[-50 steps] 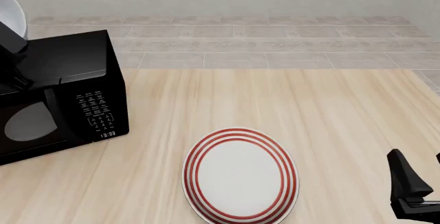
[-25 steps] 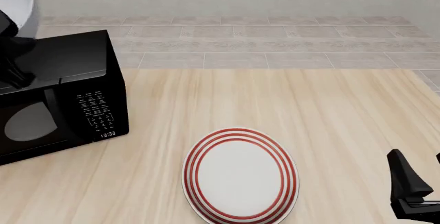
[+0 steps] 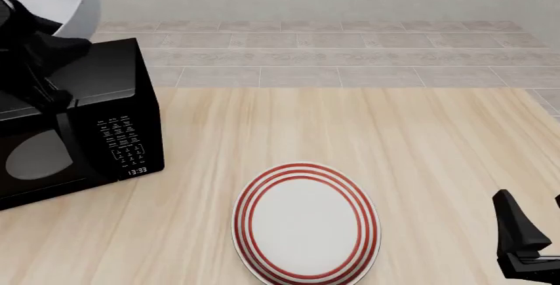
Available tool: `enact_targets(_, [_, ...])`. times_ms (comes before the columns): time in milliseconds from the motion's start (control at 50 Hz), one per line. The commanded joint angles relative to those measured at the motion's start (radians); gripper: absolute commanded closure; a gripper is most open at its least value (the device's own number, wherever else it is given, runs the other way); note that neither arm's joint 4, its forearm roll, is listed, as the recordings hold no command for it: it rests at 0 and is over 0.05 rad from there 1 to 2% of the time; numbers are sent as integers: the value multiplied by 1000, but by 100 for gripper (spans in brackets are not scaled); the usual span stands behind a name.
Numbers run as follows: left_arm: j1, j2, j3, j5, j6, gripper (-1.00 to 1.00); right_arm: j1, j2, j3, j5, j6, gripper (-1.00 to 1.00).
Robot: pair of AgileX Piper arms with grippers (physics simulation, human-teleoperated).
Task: Pick up the white bowl and put it on the plate.
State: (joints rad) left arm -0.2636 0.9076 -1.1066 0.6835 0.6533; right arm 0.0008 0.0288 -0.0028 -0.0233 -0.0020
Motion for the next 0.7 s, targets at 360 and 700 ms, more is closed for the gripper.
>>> enact_targets(360, [-292, 64, 0, -72, -65, 100, -1, -2, 1, 0, 1, -100])
enact_targets(700, [-406, 123, 31, -119, -79, 100, 0, -1, 1, 0, 0, -100])
